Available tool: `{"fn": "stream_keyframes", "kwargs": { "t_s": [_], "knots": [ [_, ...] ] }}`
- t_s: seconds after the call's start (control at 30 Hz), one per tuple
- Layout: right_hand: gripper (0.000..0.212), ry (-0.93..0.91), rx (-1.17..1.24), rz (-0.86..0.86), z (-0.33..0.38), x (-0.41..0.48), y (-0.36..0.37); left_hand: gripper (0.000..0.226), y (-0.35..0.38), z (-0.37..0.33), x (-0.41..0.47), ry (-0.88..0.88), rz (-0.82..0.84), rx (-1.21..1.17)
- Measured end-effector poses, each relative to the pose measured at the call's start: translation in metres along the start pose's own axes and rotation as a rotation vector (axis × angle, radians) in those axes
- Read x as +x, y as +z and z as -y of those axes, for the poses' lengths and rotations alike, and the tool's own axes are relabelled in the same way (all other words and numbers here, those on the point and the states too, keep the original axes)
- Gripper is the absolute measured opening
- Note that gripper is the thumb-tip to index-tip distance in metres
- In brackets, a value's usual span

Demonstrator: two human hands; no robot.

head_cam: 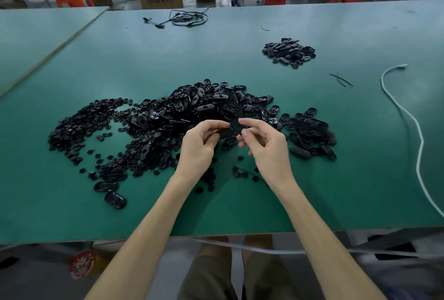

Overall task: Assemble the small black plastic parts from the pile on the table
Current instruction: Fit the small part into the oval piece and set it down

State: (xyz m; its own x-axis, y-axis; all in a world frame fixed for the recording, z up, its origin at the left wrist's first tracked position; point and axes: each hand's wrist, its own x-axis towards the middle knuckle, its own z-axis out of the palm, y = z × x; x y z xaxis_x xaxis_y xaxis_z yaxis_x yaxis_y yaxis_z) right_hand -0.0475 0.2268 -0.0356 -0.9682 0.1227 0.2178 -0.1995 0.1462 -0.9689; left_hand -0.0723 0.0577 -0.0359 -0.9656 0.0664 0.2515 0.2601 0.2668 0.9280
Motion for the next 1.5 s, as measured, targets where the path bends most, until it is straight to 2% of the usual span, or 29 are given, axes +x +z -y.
{"fn": "stream_keyframes", "kwargs": {
  "t_s": [0.5,0.7,1.0,1.23,1.5],
  "knots": [
    [0.013,0.020,0.012,0.032,0.0029,-0.0003,0.0005,0.030,-0.0006,-0.0051,-0.0031,0.033,0.001,-0.004],
    [0.014,0.013,-0.016,0.024,0.0017,-0.0005,0.0005,0.041,-0.0010,-0.0059,-0.0039,0.030,-0.002,-0.015],
    [0.012,0.005,0.024,0.005,0.0036,-0.0001,0.0015,0.016,-0.0004,-0.0065,-0.0035,-0.003,-0.073,-0.137],
    [0.011,0.010,-0.003,0.019,0.0018,-0.0003,0.0006,0.015,-0.0002,-0.0018,-0.0032,-0.017,-0.071,-0.121],
    [0.009,0.024,-0.029,-0.038,0.0010,0.0001,-0.0005,0.010,-0.0010,-0.0004,-0.0021,-0.028,-0.017,-0.228]
  ]
}}
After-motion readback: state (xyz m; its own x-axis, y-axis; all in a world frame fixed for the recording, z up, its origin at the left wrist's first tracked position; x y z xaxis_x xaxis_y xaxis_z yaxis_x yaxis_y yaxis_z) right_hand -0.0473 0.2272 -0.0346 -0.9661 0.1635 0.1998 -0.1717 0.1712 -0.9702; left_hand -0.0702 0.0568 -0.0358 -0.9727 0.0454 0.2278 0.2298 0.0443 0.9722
